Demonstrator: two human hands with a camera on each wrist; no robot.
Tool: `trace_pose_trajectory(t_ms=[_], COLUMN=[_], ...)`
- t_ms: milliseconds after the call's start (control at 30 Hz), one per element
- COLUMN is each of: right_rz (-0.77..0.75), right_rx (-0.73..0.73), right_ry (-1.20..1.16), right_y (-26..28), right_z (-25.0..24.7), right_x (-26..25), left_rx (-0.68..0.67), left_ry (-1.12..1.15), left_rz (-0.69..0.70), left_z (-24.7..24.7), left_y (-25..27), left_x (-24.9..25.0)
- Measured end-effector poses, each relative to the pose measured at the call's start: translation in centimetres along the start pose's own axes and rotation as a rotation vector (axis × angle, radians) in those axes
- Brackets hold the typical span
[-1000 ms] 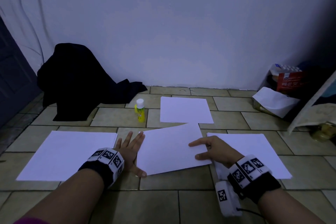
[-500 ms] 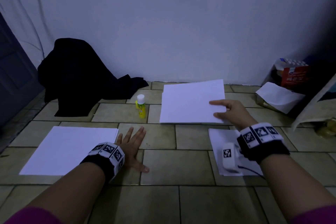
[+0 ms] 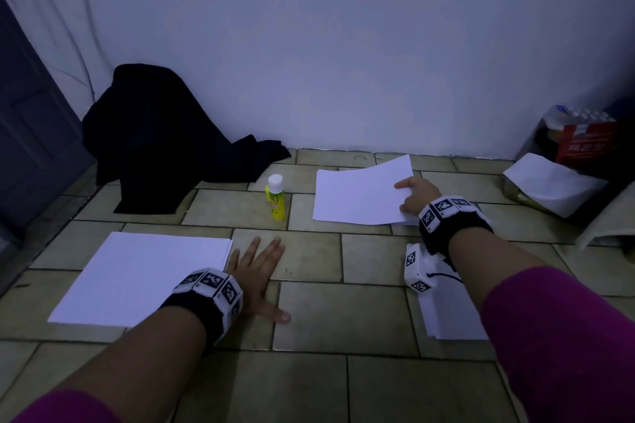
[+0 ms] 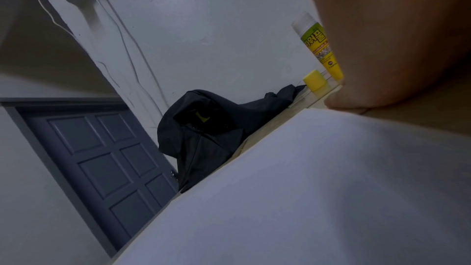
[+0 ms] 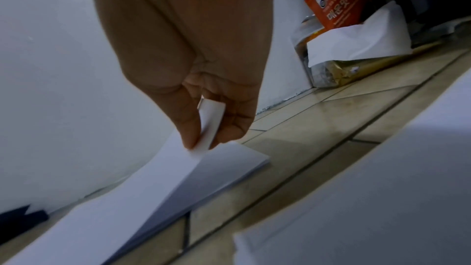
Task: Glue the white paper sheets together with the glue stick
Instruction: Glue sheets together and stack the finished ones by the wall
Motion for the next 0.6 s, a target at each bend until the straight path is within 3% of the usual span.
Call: trace_pose_trajectory(t_ms=[133,433,600], right_rz=[-0.006,-0.041,-0.073], right_rx=[0.035,-0.058,0.020], right_ry=[0.058,0.348,0.590], right_y=[-0.9,-2.8,-2.5], right_z=[0.6,2.3,2.8], right_x=[0.1,0.0,1.0], left_rx=[-0.005,-0.037,-0.025], left_ry=[0.013,-0.028,-0.037], left_rz=[0.004,-0.021,-0.043], left_z=[0.1,0.0,0.0], left_y=[0.0,-0.3,0.0], left_x=[-0.1,-0.3,-0.2])
Point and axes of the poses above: each hand's wrist, its own y-axis away from the middle knuckle, its own z-axis out of the palm, x = y × z, the point moved 6 cm from there along -y, towards the middle knuckle, and after that the axes turned 15 degrees about z, right-handed, at the moved point
